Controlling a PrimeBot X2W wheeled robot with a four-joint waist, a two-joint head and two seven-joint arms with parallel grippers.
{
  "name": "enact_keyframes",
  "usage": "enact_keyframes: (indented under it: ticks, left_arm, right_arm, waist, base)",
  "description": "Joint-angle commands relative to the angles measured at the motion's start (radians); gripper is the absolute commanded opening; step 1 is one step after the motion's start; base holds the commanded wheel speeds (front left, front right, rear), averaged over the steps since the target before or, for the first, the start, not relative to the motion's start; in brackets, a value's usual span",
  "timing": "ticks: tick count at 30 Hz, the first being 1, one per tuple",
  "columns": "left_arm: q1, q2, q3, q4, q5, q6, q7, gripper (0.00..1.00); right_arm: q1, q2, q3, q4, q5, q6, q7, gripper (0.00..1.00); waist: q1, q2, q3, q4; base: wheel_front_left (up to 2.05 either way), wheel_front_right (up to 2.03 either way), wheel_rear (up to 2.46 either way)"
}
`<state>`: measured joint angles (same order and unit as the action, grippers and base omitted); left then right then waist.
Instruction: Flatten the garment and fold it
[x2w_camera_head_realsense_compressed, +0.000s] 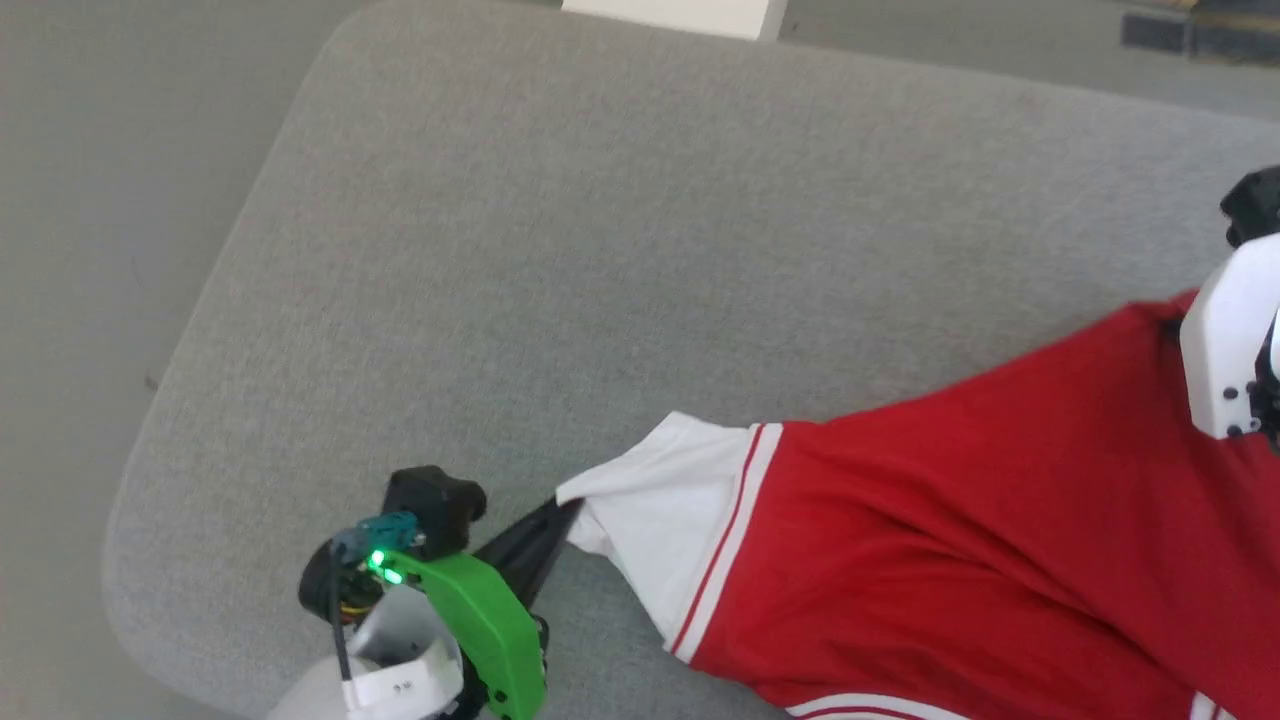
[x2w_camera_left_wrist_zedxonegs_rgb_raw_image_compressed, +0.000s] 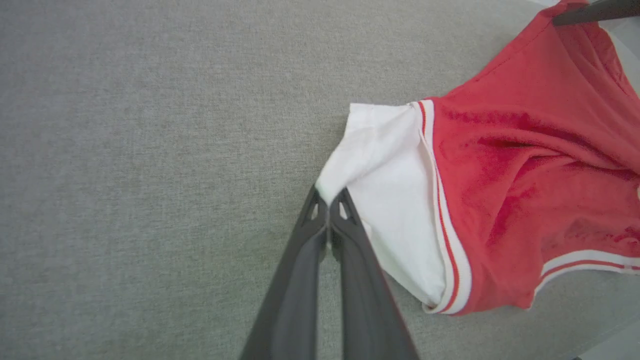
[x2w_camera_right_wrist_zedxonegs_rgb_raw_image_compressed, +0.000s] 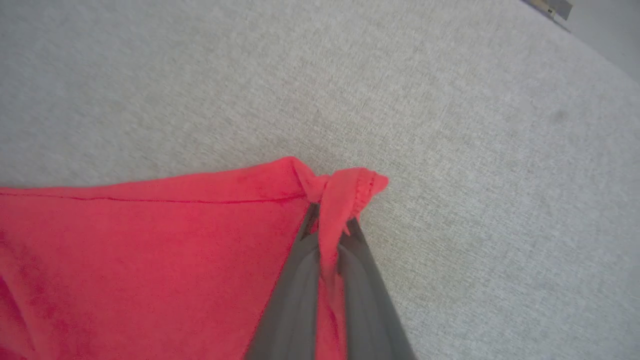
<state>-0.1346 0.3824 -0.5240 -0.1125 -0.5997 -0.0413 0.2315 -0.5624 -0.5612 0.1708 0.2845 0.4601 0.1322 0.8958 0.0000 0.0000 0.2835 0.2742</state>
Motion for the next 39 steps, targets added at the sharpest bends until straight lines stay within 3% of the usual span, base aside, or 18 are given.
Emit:
enact_keyframes:
  ticks: [1, 3, 11, 20, 30, 39]
  left_arm:
    - [-0.011, 0.012, 0.011, -0.01, -0.002, 0.007, -0.007, 0.0]
    - [-0.035, 0.038, 0.047, -0.046, 0.006, 0.02, -0.015, 0.0]
    - [-0.124, 0.094, 0.168, -0.185, 0.037, 0.064, -0.064, 0.0]
    - [-0.252, 0.136, 0.29, -0.353, 0.071, 0.107, -0.096, 0.0]
    - [-0.426, 0.158, 0.374, -0.453, 0.059, 0.121, -0.086, 0.0]
    - [-0.661, 0.19, 0.407, -0.35, 0.034, 0.079, -0.066, 0.0]
  right_arm:
    - [-0.023, 0.005, -0.01, -0.012, 0.019, -0.002, -0.028, 0.0]
    - [-0.02, -0.015, 0.002, -0.077, 0.045, -0.002, -0.102, 0.0]
    - [-0.015, -0.05, 0.004, -0.269, 0.124, -0.002, -0.209, 0.0]
    - [-0.037, -0.036, -0.038, -0.432, 0.16, -0.002, -0.305, 0.0]
    - [-0.061, -0.027, -0.074, -0.57, 0.151, -0.002, -0.323, 0.0]
    - [-0.194, -0.025, -0.092, -0.562, 0.128, -0.002, -0.337, 0.0]
  waist:
    - [0.0, 0.0, -0.079, -0.056]
    - [0.0, 0.0, -0.137, -0.092]
    - [0.0, 0.0, -0.231, -0.183]
    - [0.0, 0.0, -0.281, -0.256]
    - [0.0, 0.0, -0.24, -0.295]
    - [0.0, 0.0, -0.082, -0.321]
  base:
    - [0.0, 0.0, 0.0]
    - [0.0, 0.0, 0.0]
    - [0.0, 0.0, 0.0]
    - [0.0, 0.0, 0.0]
    - [0.0, 0.0, 0.0]
    - [0.0, 0.0, 0.0]
